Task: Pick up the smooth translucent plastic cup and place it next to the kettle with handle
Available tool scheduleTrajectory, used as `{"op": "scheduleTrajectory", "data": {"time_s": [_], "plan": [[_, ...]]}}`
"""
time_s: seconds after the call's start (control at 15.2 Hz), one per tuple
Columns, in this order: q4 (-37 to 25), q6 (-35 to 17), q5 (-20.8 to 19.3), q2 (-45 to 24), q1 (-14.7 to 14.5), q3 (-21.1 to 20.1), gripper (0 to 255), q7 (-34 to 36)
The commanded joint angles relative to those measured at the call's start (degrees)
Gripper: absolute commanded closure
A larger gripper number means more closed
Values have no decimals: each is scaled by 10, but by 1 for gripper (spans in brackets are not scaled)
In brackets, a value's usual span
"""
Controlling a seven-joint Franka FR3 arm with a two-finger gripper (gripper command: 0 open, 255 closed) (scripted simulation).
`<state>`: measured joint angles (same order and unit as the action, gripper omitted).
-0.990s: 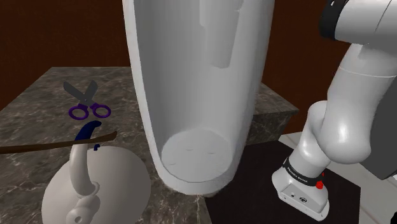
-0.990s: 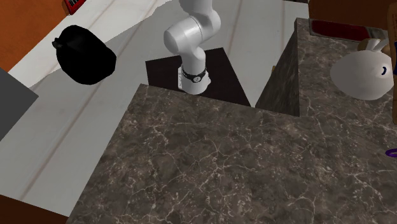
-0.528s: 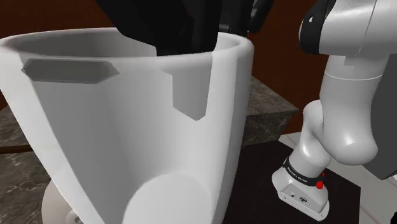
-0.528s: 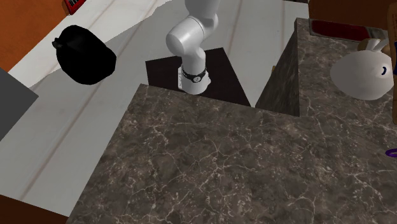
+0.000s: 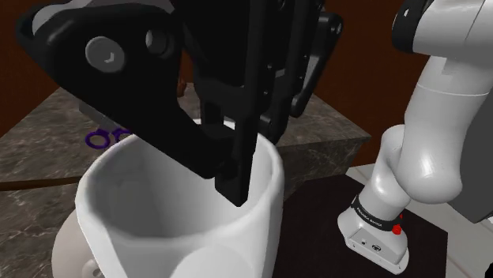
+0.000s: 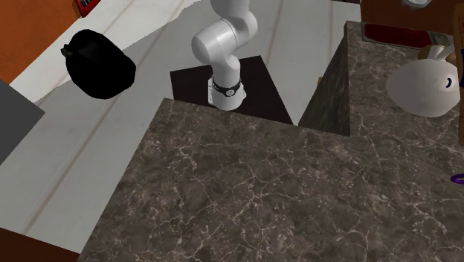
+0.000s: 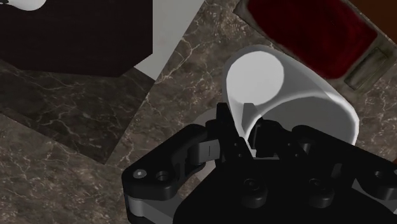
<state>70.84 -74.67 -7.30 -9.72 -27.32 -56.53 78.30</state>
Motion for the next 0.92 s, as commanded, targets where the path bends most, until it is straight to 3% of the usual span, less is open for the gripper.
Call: {"op": "scheduleTrajectory", "data": {"time_s": [0.0,0.86], "plan": [[32,-22,16,17,15,1,255,-9],[193,-141,77,91,56,17,255,-51]]}}
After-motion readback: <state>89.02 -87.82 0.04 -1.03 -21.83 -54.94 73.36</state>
